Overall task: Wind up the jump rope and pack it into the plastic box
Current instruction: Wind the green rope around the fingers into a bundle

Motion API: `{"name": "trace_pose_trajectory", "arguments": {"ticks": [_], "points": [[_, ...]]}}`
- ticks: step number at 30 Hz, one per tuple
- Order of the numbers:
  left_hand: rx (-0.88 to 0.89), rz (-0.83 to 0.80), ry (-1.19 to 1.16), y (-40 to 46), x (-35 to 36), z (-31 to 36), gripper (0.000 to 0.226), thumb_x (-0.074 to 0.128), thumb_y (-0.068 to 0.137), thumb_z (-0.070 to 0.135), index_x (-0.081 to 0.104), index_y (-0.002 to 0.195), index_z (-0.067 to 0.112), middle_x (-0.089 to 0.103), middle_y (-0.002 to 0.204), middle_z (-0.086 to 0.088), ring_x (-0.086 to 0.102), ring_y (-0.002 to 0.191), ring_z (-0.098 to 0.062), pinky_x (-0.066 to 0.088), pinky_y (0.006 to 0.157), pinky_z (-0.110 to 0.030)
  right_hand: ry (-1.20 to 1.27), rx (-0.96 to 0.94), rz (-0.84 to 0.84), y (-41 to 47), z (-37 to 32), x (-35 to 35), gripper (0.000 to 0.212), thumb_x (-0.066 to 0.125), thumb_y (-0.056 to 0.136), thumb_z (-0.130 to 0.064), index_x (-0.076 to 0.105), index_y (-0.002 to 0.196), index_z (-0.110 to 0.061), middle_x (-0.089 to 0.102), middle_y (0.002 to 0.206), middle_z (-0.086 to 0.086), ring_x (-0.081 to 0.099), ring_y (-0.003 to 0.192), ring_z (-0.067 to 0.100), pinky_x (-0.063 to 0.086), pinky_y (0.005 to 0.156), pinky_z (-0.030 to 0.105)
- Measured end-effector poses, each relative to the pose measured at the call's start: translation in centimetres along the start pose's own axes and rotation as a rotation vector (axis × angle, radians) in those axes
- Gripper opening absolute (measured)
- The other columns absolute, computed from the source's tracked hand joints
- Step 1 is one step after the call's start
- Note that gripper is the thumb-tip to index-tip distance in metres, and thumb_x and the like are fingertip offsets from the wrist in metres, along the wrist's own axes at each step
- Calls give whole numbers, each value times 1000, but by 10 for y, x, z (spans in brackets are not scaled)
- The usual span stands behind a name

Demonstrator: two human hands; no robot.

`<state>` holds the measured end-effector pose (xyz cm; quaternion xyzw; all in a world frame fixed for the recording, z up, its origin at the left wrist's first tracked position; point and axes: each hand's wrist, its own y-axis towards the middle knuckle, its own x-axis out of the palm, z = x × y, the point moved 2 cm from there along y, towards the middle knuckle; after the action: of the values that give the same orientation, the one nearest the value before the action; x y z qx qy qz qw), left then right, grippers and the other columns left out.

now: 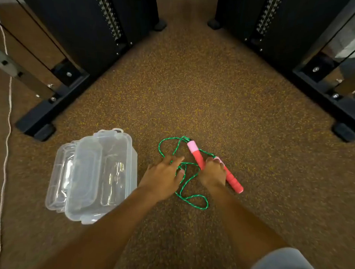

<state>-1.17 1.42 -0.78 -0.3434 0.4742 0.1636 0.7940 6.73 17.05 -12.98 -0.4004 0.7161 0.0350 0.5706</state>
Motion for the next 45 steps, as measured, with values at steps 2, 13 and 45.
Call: {"name": "trace_pose_trajectory", "arguments": {"ticks": [2, 13, 45], "points": [[30, 19, 41, 0, -3, -1, 61, 49, 102, 34, 31, 159, 27, 46, 154, -5, 51, 135, -36, 43, 110, -50, 124, -63, 3, -6, -5, -18, 41, 69, 84, -23, 61, 123, -12, 59, 124, 14, 62, 114, 38, 50, 100, 45], [-103, 81, -210, -41, -60, 32, 45, 64, 93, 44, 57, 127, 16, 65, 125, -17, 64, 115, -39, 51, 86, -43, 657, -454, -85, -92, -87, -160, 29, 57, 66, -11, 70, 90, -22, 64, 72, -16, 51, 64, -1, 40, 63, 22], [-589, 441, -868, -210, -131, 44, 72, 54, 97, 59, 28, 160, 36, -2, 172, -15, 18, 155, -39, 23, 124, -52, 428, -837, 181, -300, -89, -256, 15, 64, 98, -28, 76, 91, -23, 59, 63, -10, 46, 56, 4, 30, 53, 22]]}}
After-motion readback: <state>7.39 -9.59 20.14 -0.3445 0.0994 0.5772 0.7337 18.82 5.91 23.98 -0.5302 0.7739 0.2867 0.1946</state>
